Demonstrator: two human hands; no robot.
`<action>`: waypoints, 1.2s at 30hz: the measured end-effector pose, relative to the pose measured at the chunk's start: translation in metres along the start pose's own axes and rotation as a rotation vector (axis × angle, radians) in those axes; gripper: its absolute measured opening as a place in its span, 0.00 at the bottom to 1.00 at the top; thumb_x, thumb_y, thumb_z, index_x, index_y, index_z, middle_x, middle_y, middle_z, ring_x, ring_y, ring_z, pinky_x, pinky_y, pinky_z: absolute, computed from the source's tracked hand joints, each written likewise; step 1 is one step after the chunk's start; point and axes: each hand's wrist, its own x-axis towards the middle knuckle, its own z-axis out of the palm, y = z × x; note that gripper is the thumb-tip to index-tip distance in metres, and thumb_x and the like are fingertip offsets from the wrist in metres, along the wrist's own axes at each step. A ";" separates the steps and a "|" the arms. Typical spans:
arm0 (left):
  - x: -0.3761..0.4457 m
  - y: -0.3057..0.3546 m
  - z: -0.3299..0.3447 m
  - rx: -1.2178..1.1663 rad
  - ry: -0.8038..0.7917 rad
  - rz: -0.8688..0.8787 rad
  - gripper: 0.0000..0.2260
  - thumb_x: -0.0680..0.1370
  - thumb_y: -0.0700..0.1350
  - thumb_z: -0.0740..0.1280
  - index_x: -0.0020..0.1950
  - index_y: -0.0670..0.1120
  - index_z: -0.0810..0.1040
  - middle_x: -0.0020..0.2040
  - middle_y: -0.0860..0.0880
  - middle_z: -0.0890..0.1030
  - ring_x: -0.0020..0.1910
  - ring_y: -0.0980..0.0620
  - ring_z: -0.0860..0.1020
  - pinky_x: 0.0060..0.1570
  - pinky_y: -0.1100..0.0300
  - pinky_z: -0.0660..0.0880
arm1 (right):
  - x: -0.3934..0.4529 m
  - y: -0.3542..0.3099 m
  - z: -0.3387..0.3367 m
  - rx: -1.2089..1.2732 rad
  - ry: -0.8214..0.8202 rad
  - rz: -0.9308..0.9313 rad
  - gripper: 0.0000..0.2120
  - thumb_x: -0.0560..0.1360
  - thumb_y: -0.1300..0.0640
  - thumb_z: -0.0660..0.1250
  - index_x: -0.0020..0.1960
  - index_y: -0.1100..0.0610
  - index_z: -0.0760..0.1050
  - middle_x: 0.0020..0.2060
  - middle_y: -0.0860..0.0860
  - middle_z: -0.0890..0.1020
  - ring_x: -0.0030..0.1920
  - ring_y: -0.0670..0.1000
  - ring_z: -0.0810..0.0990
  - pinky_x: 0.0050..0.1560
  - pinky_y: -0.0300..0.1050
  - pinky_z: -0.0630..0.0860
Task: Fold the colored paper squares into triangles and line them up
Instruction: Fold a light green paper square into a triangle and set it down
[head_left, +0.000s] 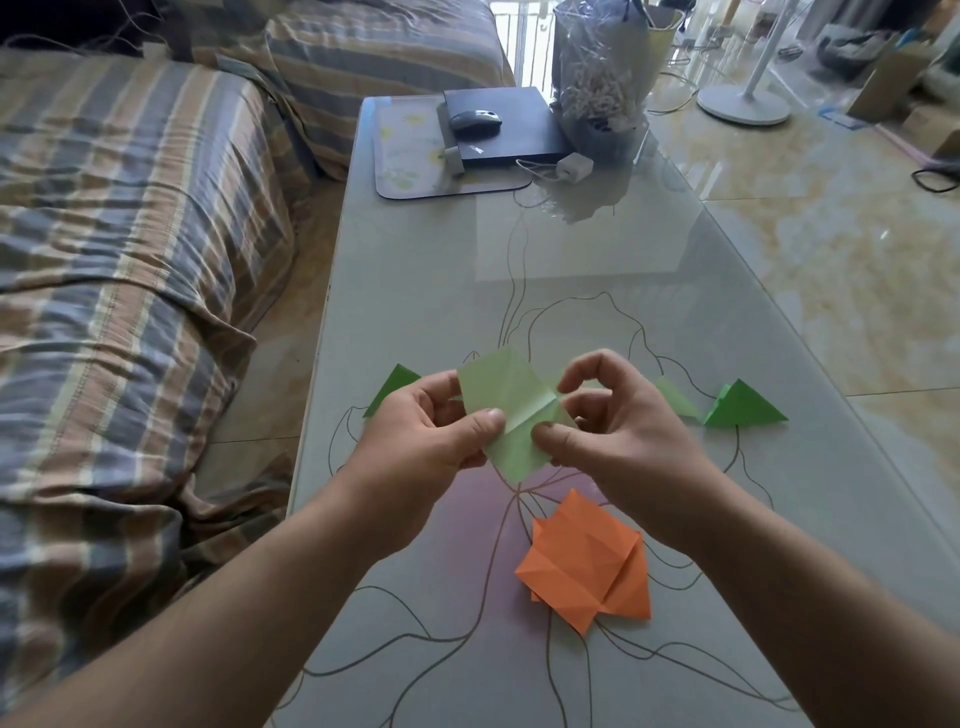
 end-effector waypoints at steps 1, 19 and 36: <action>0.000 0.000 -0.001 0.024 0.003 -0.013 0.15 0.80 0.36 0.70 0.66 0.44 0.79 0.55 0.44 0.87 0.55 0.41 0.85 0.56 0.46 0.79 | -0.001 -0.001 -0.001 -0.050 -0.027 -0.029 0.18 0.76 0.69 0.73 0.55 0.49 0.74 0.40 0.56 0.79 0.37 0.53 0.76 0.41 0.52 0.75; -0.004 0.010 0.001 -0.020 -0.088 -0.145 0.14 0.78 0.35 0.71 0.63 0.43 0.80 0.53 0.44 0.87 0.53 0.42 0.86 0.49 0.49 0.84 | -0.001 -0.005 -0.012 -0.182 -0.211 -0.048 0.15 0.74 0.73 0.74 0.51 0.55 0.86 0.47 0.63 0.86 0.44 0.57 0.82 0.52 0.49 0.82; -0.008 0.011 0.009 -0.382 -0.125 -0.305 0.11 0.77 0.37 0.69 0.58 0.41 0.82 0.47 0.43 0.85 0.42 0.51 0.82 0.47 0.58 0.78 | 0.000 -0.007 -0.007 0.031 0.008 -0.034 0.04 0.68 0.55 0.76 0.39 0.55 0.84 0.35 0.58 0.82 0.38 0.55 0.80 0.45 0.52 0.80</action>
